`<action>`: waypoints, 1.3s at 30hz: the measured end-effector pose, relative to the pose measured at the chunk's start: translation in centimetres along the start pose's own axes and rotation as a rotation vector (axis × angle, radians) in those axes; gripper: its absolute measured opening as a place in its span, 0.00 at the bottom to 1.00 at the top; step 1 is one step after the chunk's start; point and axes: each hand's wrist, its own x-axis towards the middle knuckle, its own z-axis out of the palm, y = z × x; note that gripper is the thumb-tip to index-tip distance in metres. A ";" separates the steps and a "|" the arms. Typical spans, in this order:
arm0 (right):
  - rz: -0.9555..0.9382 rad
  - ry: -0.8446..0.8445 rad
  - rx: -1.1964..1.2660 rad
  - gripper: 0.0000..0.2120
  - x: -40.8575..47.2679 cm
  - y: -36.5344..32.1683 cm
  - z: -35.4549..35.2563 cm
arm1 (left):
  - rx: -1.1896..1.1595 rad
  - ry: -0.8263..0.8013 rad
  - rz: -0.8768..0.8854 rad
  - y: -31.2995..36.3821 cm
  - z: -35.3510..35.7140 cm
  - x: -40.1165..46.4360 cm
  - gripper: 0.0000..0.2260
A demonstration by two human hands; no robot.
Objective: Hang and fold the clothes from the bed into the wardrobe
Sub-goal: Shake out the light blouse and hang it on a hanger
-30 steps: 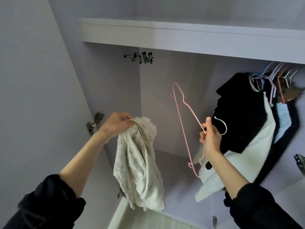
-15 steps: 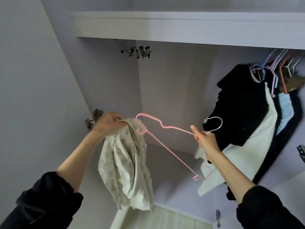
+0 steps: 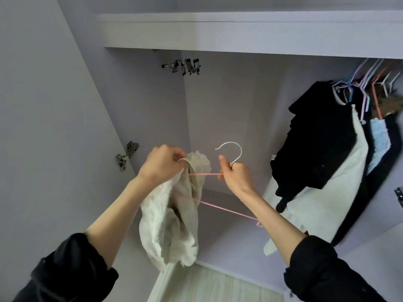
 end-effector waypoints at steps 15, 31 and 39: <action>0.014 -0.529 0.463 0.15 -0.8 -2.6 -3.2 | 0.309 -0.089 0.274 -1.8 -1.7 -0.9 0.09; -0.244 -0.662 0.118 0.10 -0.7 -4.9 0.3 | 0.167 0.095 0.456 -0.1 -3.7 -1.5 0.13; -0.292 -0.374 -0.101 0.08 0.0 -4.2 2.4 | 0.157 0.090 0.465 0.3 -3.7 -1.9 0.09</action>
